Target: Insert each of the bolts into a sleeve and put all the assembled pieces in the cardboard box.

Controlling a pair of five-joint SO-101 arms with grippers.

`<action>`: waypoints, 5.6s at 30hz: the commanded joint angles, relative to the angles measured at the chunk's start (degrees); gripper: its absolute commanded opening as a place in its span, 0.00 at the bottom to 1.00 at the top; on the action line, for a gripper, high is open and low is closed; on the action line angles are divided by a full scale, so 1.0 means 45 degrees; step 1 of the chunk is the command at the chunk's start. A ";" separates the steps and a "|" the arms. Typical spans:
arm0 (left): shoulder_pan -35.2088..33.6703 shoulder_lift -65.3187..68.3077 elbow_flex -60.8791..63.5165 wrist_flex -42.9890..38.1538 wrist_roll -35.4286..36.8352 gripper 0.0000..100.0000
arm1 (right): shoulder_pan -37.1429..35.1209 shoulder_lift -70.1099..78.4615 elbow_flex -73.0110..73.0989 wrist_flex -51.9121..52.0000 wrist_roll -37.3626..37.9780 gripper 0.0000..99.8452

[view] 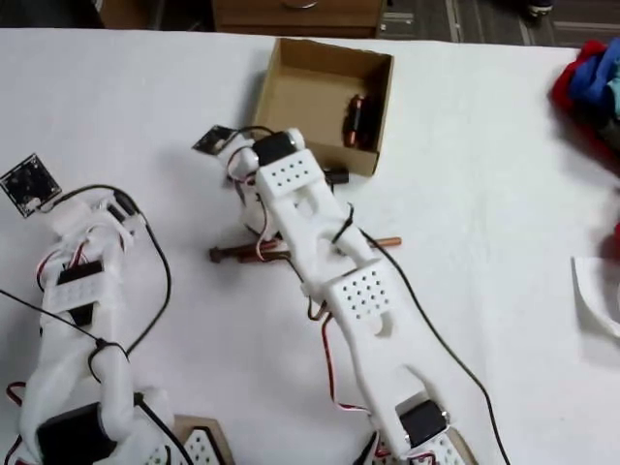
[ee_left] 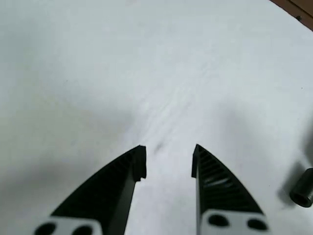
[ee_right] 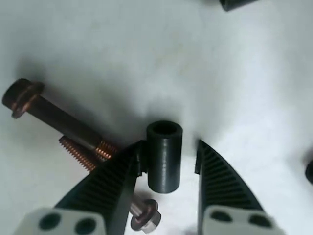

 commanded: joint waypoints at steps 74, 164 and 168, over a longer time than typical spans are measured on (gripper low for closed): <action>1.0335 1.2952 -2.0913 1.8208 -1.2132 0.03 | 1.4232 -2.3844 2.3990 -0.3663 0.1270 0.02; 1.3304 -0.4317 -0.5304 0.3458 -0.1348 0.03 | 0.2940 -3.6464 3.6610 -1.9702 -0.3810 0.02; 1.3382 -0.4317 -0.4503 0.3438 -0.1348 0.03 | 0.2940 -3.6464 3.6610 -1.9741 -0.3810 0.02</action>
